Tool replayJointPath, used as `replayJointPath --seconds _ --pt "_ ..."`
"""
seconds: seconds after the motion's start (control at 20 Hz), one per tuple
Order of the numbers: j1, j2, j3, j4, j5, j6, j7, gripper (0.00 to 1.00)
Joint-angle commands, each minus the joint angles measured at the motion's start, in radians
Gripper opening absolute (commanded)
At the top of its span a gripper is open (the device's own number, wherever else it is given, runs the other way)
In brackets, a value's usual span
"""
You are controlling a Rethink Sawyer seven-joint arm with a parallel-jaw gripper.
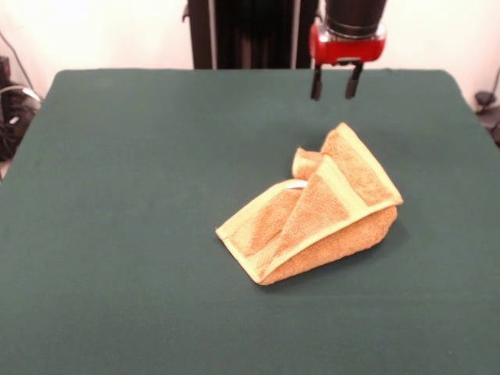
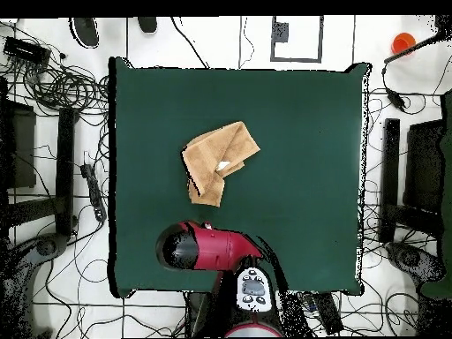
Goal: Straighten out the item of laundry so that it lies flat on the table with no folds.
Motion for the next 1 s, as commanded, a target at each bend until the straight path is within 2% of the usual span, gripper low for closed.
replayJointPath --seconds 0.05,1.0 --pt "0.0 0.041 0.053 -0.091 -0.01 0.103 0.1 1.0" --pt "0.012 0.06 0.036 -0.141 -0.026 0.162 0.095 1.0"
